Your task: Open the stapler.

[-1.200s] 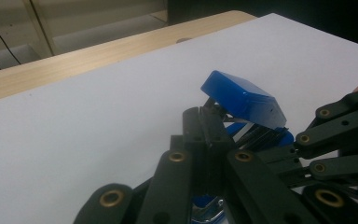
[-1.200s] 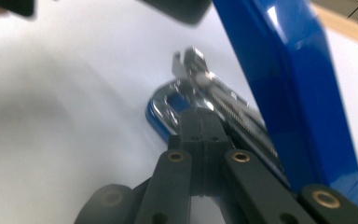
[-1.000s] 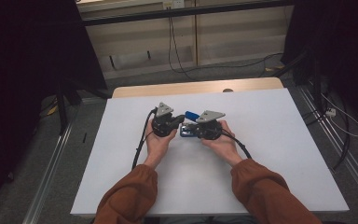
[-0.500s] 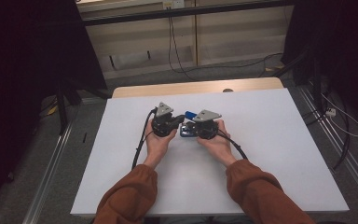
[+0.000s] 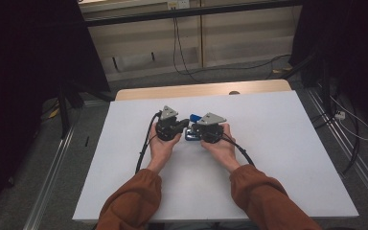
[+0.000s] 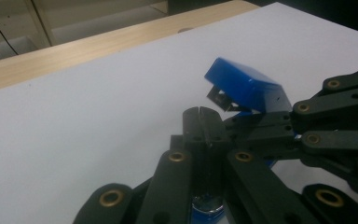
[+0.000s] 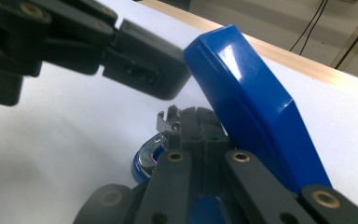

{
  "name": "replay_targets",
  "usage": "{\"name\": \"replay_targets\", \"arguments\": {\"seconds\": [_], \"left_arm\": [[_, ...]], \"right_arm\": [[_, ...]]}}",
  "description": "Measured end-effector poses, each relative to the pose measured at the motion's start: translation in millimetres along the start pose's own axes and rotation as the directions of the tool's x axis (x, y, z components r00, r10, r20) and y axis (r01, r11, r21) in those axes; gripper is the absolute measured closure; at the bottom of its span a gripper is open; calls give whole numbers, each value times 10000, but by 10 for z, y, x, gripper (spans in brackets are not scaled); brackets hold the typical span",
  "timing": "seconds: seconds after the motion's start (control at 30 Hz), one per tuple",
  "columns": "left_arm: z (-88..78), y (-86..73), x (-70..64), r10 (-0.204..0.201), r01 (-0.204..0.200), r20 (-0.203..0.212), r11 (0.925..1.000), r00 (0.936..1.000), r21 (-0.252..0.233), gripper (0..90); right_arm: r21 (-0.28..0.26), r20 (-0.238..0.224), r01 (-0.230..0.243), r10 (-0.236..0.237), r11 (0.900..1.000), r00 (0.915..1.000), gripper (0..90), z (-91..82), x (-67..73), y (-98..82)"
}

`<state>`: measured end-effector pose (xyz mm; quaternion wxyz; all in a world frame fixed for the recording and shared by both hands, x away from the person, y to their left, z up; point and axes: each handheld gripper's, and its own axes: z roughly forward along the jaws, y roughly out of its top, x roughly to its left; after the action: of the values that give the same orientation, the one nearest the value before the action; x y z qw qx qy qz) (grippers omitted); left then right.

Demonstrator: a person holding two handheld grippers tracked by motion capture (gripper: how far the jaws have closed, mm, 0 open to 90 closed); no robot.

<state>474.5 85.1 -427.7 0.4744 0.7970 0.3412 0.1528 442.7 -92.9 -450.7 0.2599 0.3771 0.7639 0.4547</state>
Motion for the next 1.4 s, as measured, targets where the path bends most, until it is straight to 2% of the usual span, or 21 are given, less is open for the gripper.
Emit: {"name": "replay_targets", "arguments": {"seconds": [0.27,0.33,0.4,0.43,0.63,0.77,0.93,1.07,1.13,1.17,1.23,1.4], "left_arm": [[47,-54,34,-26,27,-23,9997,10000,259,900],[66,-64,31,-95,94,60,9998,9999,187,900],[71,-62,24,-55,53,96,9997,9999,252,900],[85,-72,8,142,-145,90,9994,9999,310,900],[88,-69,-13,244,-242,-48,9990,9997,370,900],[88,-73,-4,252,-252,10,9990,9997,369,900],[96,-88,1,211,-212,24,9989,9998,424,900],[114,-105,-14,28,-20,-160,9988,9999,482,900],[113,-103,-23,172,-161,-217,9985,9996,521,900],[111,-106,-18,209,-197,-205,9984,9996,528,900],[118,-117,0,35,-30,-100,9988,9999,482,900],[128,-131,8,31,-31,0,9989,10000,469,900]], "right_arm": [[-31,27,-43,43,10000,10000,900,-11,-10,10],[-34,25,-15,15,10000,10000,900,-9,-10,10],[-32,23,-22,22,10000,10000,900,-8,-10,10],[-37,26,-6,6,10000,10000,900,-9,-11,10],[-29,58,32,-32,10000,10000,900,-6,-7,11],[-69,77,9,-9,10000,10000,900,-6,-9,8],[-57,75,-2,2,10000,10000,900,-2,-3,6],[-133,104,-73,74,9999,9999,900,19,6,-4],[-221,206,-155,159,9996,9997,900,31,9,-1],[-213,233,-133,138,9997,9996,900,34,12,4],[-218,298,-126,132,9997,9995,900,33,15,10],[-270,320,-142,150,9995,9994,900,28,9,16]]}}
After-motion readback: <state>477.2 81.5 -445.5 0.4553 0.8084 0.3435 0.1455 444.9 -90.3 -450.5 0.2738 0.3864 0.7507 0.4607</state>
